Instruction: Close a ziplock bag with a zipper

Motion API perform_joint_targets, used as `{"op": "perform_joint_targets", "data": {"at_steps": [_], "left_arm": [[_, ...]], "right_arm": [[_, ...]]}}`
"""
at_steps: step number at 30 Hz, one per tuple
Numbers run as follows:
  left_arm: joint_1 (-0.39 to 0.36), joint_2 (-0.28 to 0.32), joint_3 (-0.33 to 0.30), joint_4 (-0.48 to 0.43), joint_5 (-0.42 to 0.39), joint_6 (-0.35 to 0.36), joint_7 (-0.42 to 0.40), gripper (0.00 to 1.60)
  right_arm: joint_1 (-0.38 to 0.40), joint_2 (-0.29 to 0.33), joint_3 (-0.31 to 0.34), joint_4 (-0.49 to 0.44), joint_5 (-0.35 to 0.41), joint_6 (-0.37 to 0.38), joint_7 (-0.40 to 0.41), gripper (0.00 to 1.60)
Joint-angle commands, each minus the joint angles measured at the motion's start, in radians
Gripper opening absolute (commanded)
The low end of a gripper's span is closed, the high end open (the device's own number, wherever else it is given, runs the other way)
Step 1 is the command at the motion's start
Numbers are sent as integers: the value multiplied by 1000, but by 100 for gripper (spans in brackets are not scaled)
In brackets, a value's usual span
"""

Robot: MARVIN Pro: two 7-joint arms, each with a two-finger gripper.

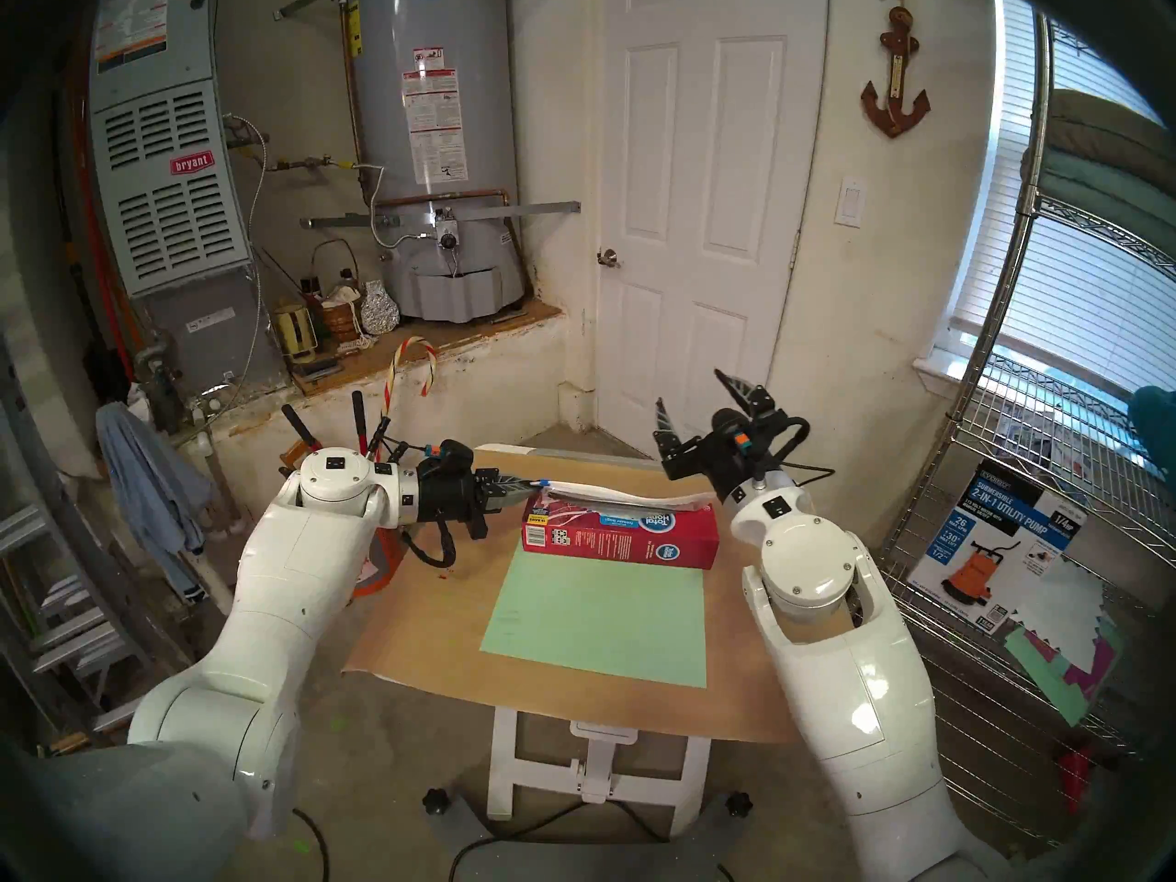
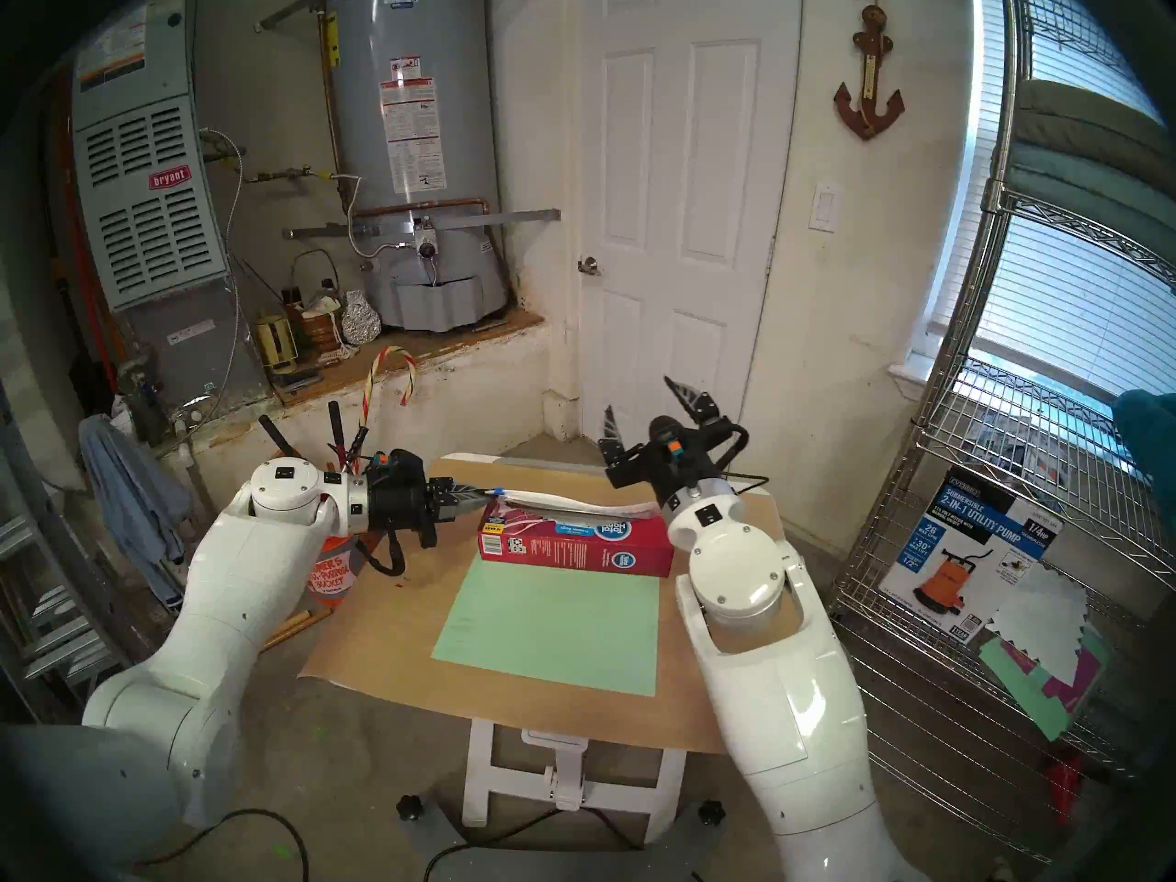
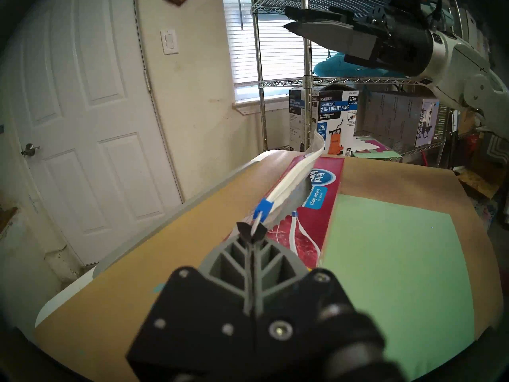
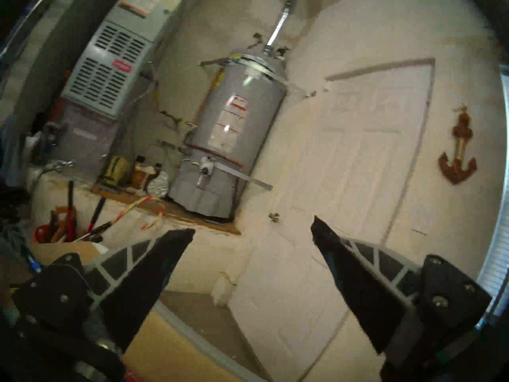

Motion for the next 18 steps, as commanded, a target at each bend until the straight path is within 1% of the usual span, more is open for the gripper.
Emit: {"op": "perform_joint_targets", "data": {"at_steps": [1, 4, 7, 8, 9, 11, 14, 15, 17, 18], "left_arm": [[-28, 1, -12, -21, -12, 10, -3, 0], [-32, 0, -12, -19, -10, 13, -3, 0], [-34, -3, -12, -19, -9, 17, -5, 0], [-34, -4, -12, -19, -9, 18, -5, 0], [-33, -5, -12, -21, -9, 19, -5, 0], [-29, -6, -13, -25, -10, 20, -5, 0], [-20, -7, -15, -33, -10, 21, -4, 0], [-16, -8, -16, -36, -11, 22, -4, 0], [-12, -8, -17, -42, -10, 25, -3, 0], [-12, -8, -17, -42, -10, 25, -3, 0]], "right_arm": [[105, 90, -73, -27, 20, -2, 125, 160], [129, 105, -101, -32, 35, 7, 182, 160], [144, 142, -147, -30, 51, 4, 249, 160], [147, 146, -157, -29, 54, 9, 261, 160], [158, 153, -172, -27, 60, 19, 290, 160], [175, 162, -193, -18, 69, 16, 332, 160], [202, 148, -205, 11, 60, 13, 399, 160], [214, 143, -210, 30, 61, 8, 406, 160], [236, 124, -224, 64, 34, 14, 396, 160], [236, 124, -224, 64, 34, 14, 396, 160]]}}
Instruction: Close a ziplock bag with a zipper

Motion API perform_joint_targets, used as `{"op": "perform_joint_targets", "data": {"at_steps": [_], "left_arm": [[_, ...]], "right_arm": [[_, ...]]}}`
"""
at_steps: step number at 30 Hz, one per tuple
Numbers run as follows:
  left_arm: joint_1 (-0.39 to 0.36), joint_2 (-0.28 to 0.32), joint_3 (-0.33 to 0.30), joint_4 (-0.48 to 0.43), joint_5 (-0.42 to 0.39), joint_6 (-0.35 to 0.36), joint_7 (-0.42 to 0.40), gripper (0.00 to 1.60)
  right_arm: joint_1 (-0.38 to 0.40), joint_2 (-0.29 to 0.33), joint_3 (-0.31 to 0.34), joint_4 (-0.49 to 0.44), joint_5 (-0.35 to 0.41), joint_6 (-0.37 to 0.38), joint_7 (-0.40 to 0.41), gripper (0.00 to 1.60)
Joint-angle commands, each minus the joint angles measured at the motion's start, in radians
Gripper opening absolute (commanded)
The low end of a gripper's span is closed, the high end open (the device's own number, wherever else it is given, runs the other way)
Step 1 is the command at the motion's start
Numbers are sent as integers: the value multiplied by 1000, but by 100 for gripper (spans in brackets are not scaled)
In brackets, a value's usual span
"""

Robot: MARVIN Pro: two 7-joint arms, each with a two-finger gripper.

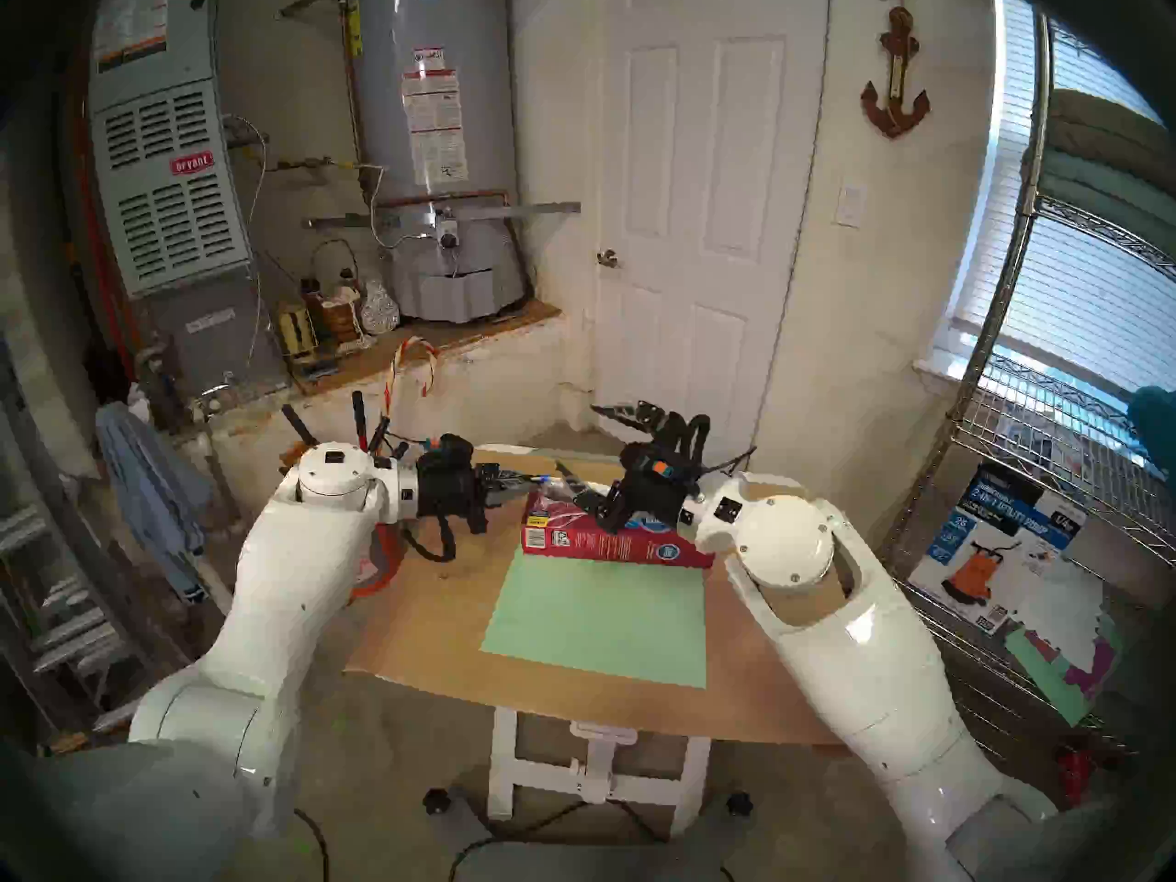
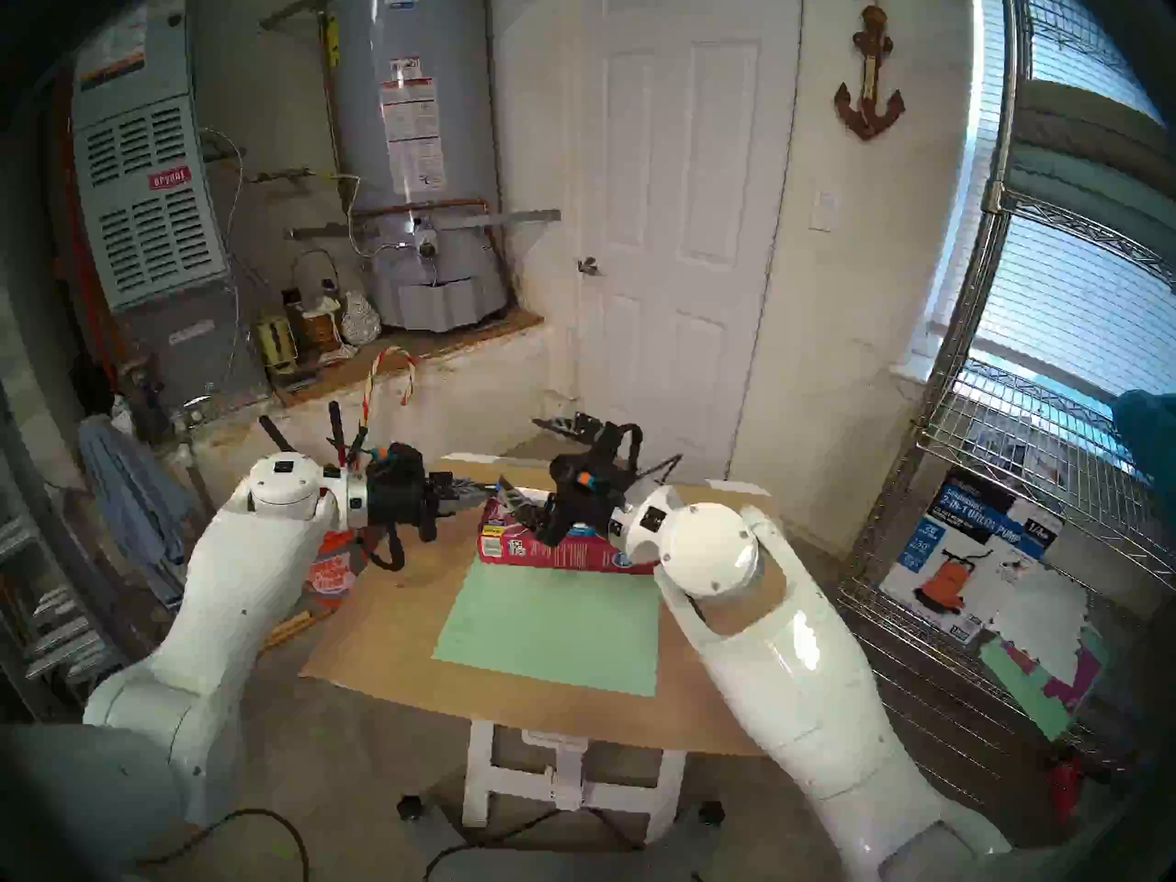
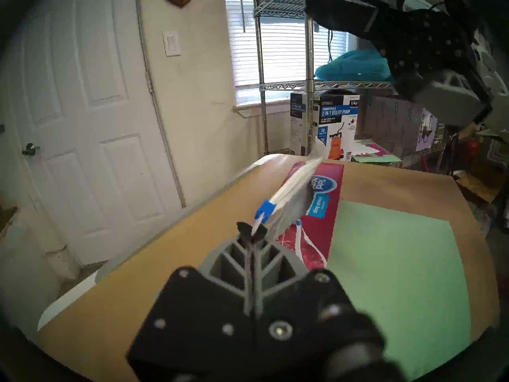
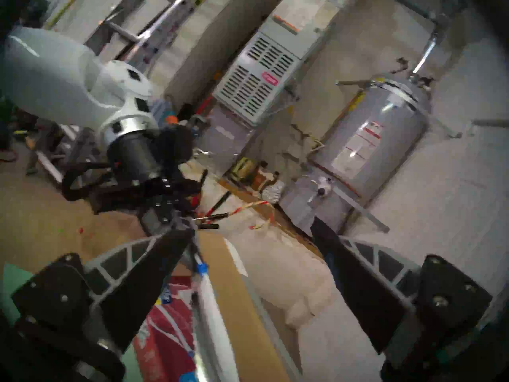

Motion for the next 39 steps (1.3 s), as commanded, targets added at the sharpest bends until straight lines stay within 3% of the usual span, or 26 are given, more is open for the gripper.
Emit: {"op": "perform_joint_targets", "data": {"at_steps": [1, 8, 13, 18, 22, 29, 39], "left_arm": [[-3, -3, -10, -35, -10, -1, 2, 0], [15, -2, -14, -51, -8, 7, -1, 0], [21, -2, -17, -57, -8, 10, -2, 0], [24, -2, -19, -50, -7, 7, 0, 0], [27, -3, -23, -47, -7, 3, 2, 0], [22, -3, -25, -37, -3, -5, 3, 0], [12, -3, -24, -30, -2, -4, -3, 0]], "right_arm": [[110, -29, -36, 70, -21, -9, 42, 160], [183, -71, -45, 185, -71, -27, 45, 160], [224, -99, -68, 232, -113, 92, 58, 160], [234, -133, -49, 218, -77, 141, 83, 160], [239, -150, -55, 205, -87, 244, 103, 160], [218, -128, -79, 162, -102, 324, 143, 160], [193, -112, -99, 155, -113, 311, 155, 160]]}}
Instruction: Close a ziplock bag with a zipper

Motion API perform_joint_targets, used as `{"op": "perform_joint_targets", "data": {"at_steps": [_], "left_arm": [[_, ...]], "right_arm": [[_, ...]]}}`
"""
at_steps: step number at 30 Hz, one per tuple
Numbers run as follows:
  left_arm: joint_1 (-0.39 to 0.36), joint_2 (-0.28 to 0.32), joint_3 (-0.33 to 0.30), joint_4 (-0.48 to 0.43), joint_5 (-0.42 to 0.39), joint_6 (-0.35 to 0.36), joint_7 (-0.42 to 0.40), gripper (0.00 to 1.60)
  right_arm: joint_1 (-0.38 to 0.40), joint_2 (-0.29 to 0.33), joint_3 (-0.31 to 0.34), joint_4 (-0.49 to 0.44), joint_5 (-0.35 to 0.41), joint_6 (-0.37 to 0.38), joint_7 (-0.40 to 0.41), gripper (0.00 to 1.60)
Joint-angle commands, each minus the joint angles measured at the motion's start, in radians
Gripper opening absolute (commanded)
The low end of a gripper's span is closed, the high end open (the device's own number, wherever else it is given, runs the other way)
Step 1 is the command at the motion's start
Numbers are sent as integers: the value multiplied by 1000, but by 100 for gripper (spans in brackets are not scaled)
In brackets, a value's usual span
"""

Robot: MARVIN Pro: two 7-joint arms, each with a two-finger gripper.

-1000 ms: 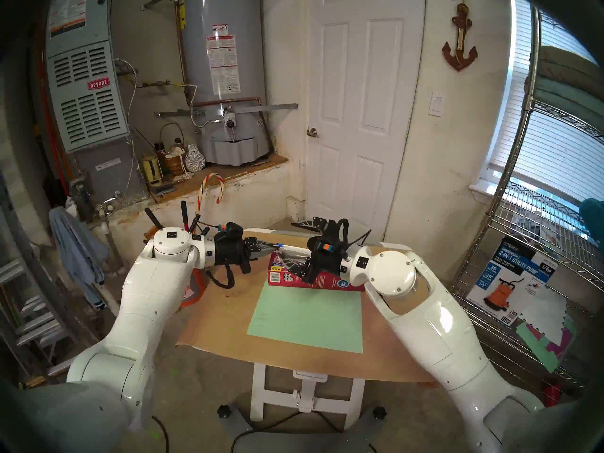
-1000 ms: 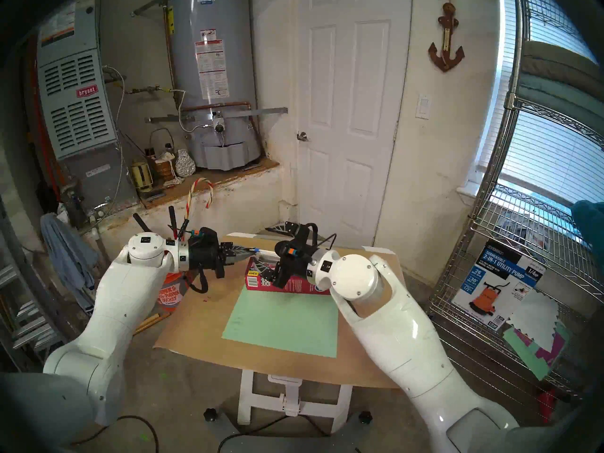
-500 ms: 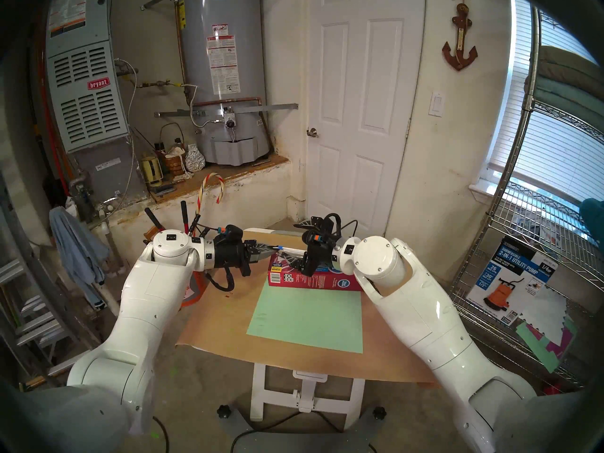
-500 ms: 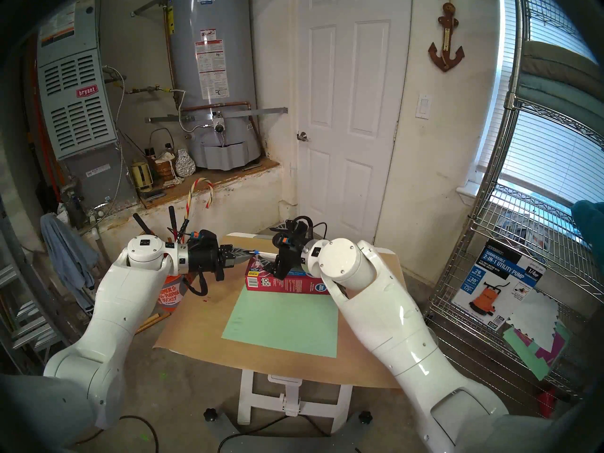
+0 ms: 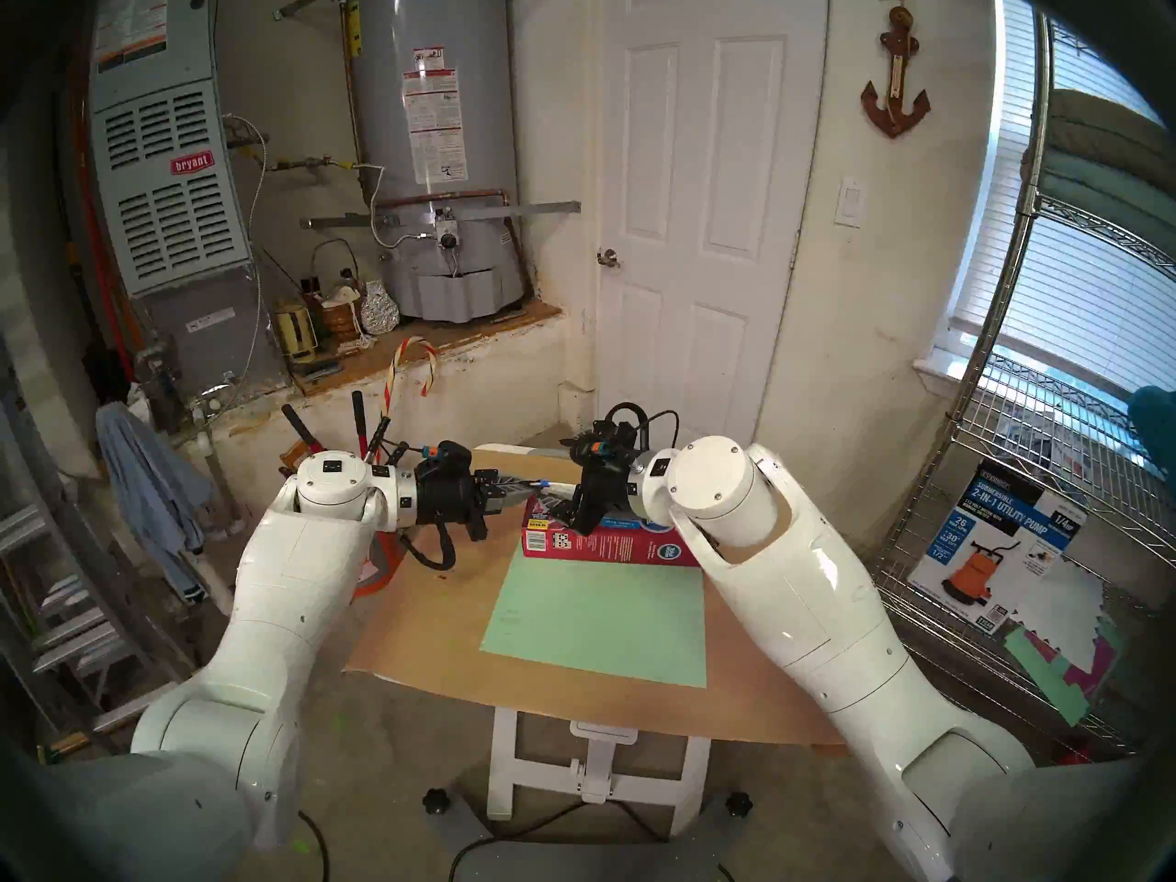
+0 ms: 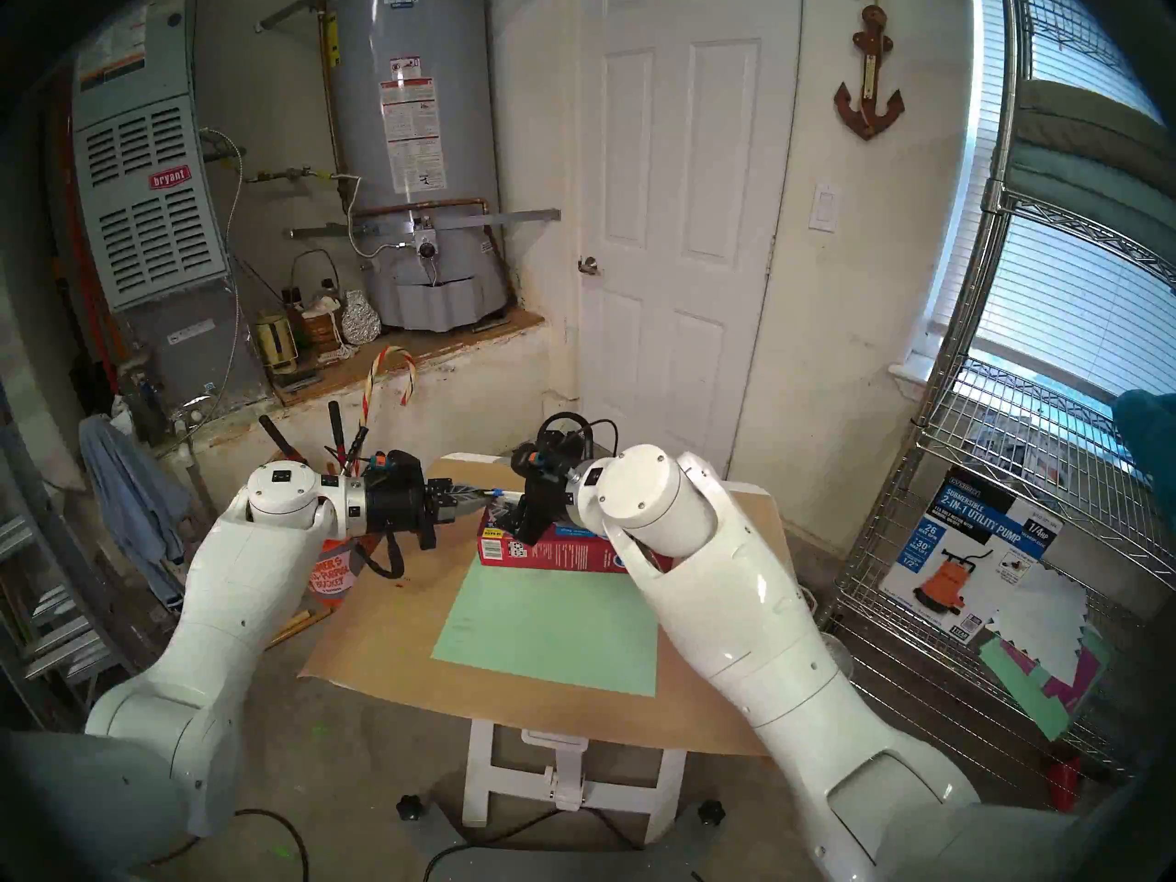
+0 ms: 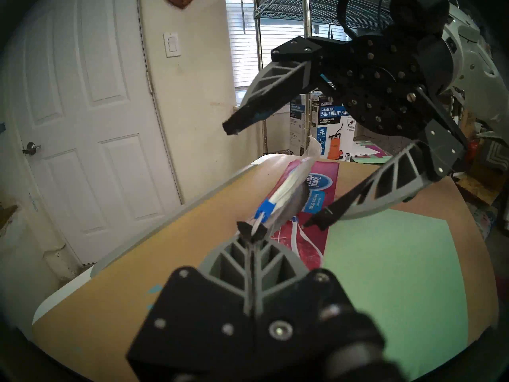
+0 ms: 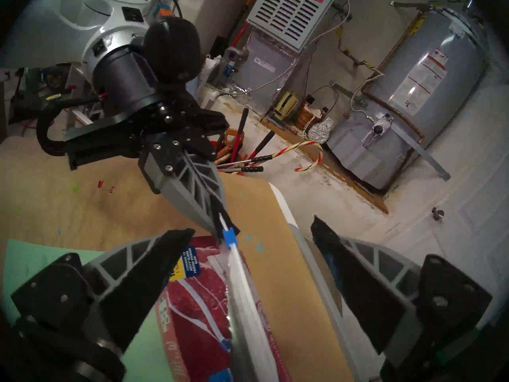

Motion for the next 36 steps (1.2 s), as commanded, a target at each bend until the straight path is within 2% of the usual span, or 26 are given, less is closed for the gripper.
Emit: {"op": "perform_joint_targets", "data": {"at_steps": [1, 12, 13, 15, 20, 22, 27, 31, 34, 35, 36], "left_arm": [[-23, 2, -5, -7, -4, 3, -2, 0], [-14, 5, -7, -20, -4, 10, -5, 0], [-12, 6, -8, -24, -4, 12, -6, 0], [-7, 8, -9, -31, -5, 16, -8, 0], [-2, 10, -13, -35, -5, 18, -9, 0], [-4, 11, -15, -33, -5, 18, -9, 0], [-8, 13, -17, -27, -4, 19, -11, 0], [-12, 14, -18, -22, -3, 18, -11, 0], [-15, 13, -18, -16, -2, 17, -11, 0], [-16, 13, -18, -13, -1, 16, -11, 0], [-18, 13, -17, -10, -1, 15, -11, 0]], "right_arm": [[-6, -4, -1, -31, 1, -24, -10, 160], [8, -29, -11, 4, -20, -46, -32, 160], [11, -34, -13, 14, -25, -46, -39, 148], [17, -41, -17, 29, -30, -50, -45, 136], [27, -48, -19, 48, -30, -58, -44, 125], [32, -53, -22, 55, -34, -61, -47, 105], [42, -64, -25, 69, -33, -64, -47, 122], [47, -69, -26, 73, -31, -65, -46, 117], [51, -71, -27, 74, -29, -64, -43, 121], [52, -71, -27, 75, -29, -63, -43, 110], [53, -71, -27, 75, -29, -63, -43, 108]]}}
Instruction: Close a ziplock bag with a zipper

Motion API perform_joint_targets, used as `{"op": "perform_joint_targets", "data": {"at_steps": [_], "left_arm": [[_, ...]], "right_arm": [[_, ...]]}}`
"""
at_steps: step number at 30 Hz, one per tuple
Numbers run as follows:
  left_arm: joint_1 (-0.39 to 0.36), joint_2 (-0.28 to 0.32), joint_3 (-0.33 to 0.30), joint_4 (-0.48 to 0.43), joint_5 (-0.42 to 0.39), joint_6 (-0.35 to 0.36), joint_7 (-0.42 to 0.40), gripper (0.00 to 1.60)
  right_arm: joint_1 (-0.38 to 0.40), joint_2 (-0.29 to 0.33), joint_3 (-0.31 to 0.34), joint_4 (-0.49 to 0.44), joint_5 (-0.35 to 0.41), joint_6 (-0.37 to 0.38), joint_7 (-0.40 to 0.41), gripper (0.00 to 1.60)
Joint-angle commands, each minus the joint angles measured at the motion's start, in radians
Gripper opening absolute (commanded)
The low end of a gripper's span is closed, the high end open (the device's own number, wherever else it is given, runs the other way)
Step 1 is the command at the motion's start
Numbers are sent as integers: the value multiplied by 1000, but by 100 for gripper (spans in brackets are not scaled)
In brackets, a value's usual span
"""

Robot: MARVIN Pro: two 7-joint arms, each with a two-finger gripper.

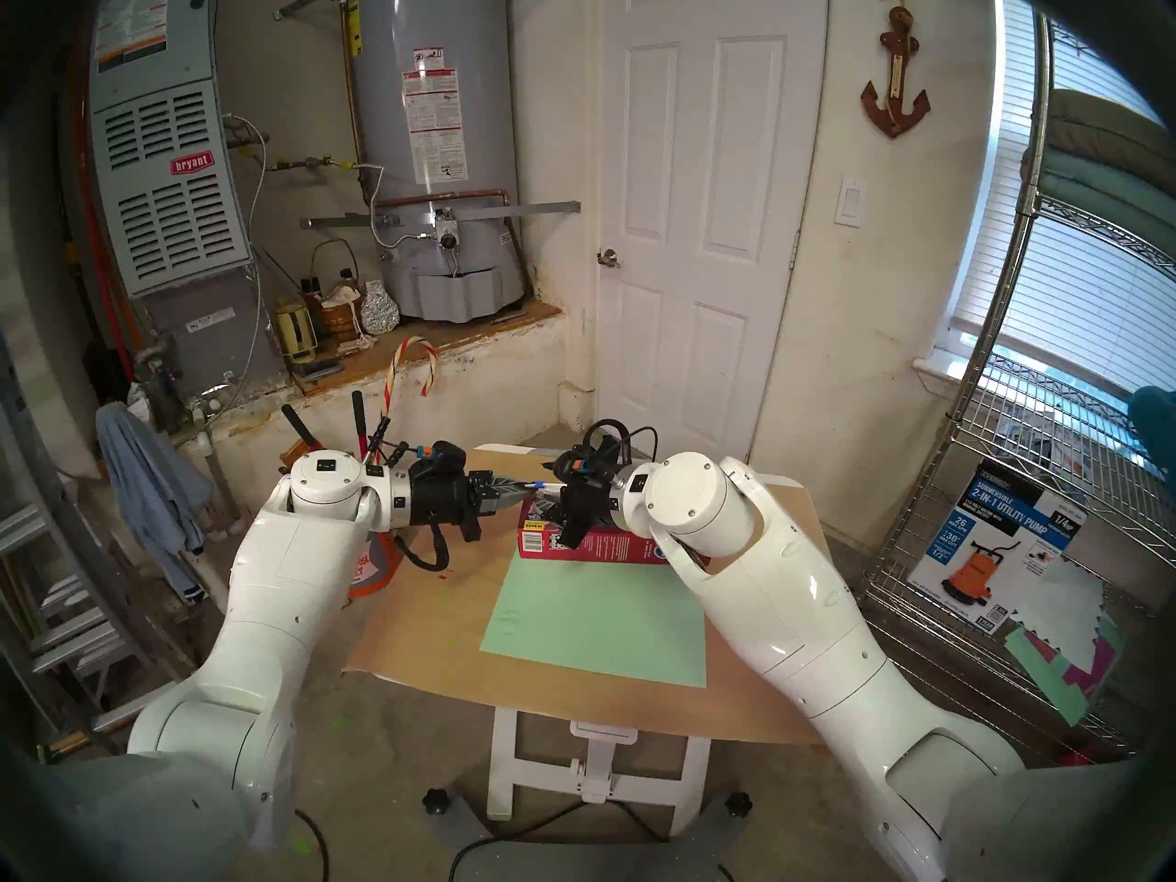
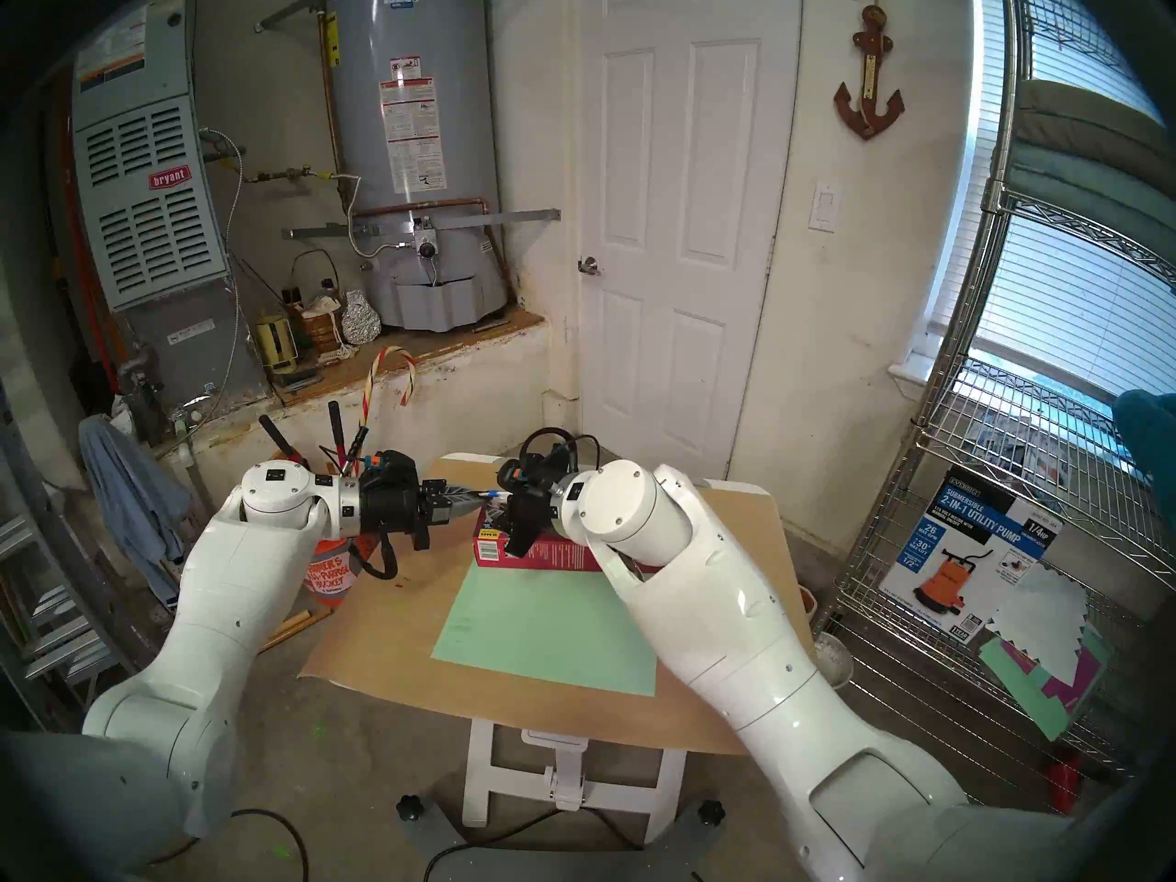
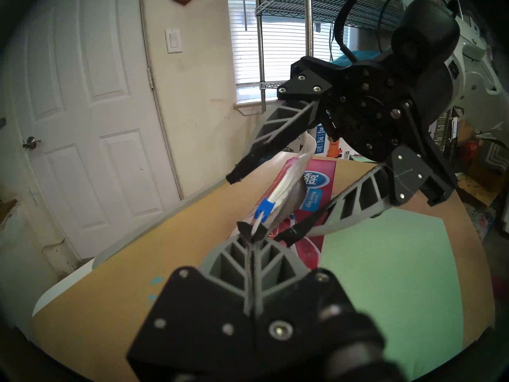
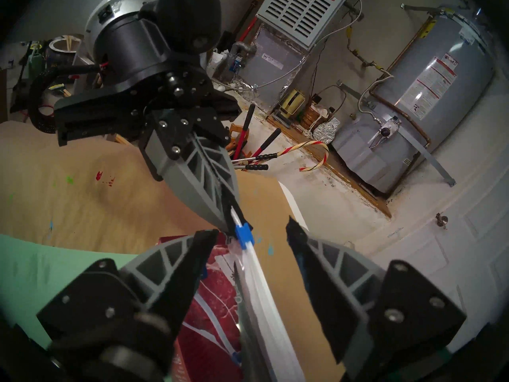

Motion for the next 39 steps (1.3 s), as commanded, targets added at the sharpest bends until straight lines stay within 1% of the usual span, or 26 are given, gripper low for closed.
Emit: {"op": "perform_joint_targets", "data": {"at_steps": [1, 2, 3, 4, 5, 6, 7, 8, 9, 10, 12, 13, 14, 17, 19, 20, 21, 23, 26, 27, 28, 29, 30, 31, 32, 39], "left_arm": [[-27, 1, -6, 2, -4, -11, 3, 0], [-29, 0, -6, 6, -4, -12, 2, 0], [-31, 0, -5, 9, -3, -13, 2, 0], [-34, 0, -5, 12, -3, -14, 2, 0], [-36, -1, -4, 15, -3, -16, 1, 0], [-38, -1, -4, 18, -2, -17, 2, 0], [-40, -1, -3, 20, -2, -18, 1, 0], [-41, -1, -3, 22, -2, -19, 1, 0], [-43, -1, -3, 24, -1, -20, 0, 0], [-44, -1, -3, 26, -1, -20, 0, 0], [-46, 0, -3, 29, -1, -22, -1, 0], [-47, 0, -3, 30, -1, -22, -2, 0], [-48, 0, -3, 31, -1, -22, -2, 0], [-51, 1, -4, 36, -1, -25, -3, 0], [-51, 1, -4, 37, -1, -26, -3, 0], [-52, 1, -4, 38, -1, -27, -4, 0], [-52, 1, -4, 39, -1, -27, -5, 0], [-53, 1, -4, 40, -1, -27, -6, 0], [-53, 1, -4, 41, -1, -27, -7, 0], [-54, 1, -4, 42, -1, -27, -8, 0], [-54, 1, -4, 42, -1, -27, -8, 0], [-54, 0, -4, 43, 0, -27, -8, 0], [-55, 0, -3, 43, 0, -27, -8, 0], [-55, 0, -3, 43, 0, -27, -8, 0], [-55, 0, -3, 44, 1, -27, -8, 0], [-56, -2, -2, 45, 2, -25, -8, 0]], "right_arm": [[35, -27, 1, -11, 6, -6, -1, 87], [36, -27, 0, -7, 5, -7, -2, 77], [37, -27, -1, -5, 4, -9, -3, 78], [37, -27, -2, -3, 5, -9, -3, 85], [37, -27, -2, -1, 5, -10, -4, 95], [37, -27, -3, 1, 5, -11, -4, 100], [37, -27, -3, 2, 6, -12, -4, 96], [37, -27, -4, 2, 5, -11, -5, 83], [37, -26, -5, 3, 4, -12, -6, 83], [37, -26, -6, 4, 4, -11, -6, 88], [38, -26, -7, 6, 3, -10, -7, 106], [39, -26, -7, 7, 3, -10, -7, 111], [39, -26, -8, 8, 3, -9, -7, 109], [40, -27, -10, 12, 2, -9, -9, 110], [40, -28, -12, 16, 1, -10, -12, 117], [40, -28, -13, 17, 1, -11, -13, 114], [40, -28, -13, 18, 1, -12, -14, 107], [40, -29, -13, 20, 4, -13, -15, 102], [41, -29, -14, 22, 5, -14, -16, 105], [41, -29, -14, 22, 6, -15, -16, 103], [41, -30, -14, 23, 6, -15, -16, 93], [41, -30, -14, 23, 7, -16, -17, 90], [41, -30, -14, 24, 7, -16, -17, 91], [41, -30, -14, 24, 7, -18, -19, 87], [41, -30, -14, 24, 8, -18, -20, 78], [41, -30, -14, 28, 10, -19, -22, 78]]}}
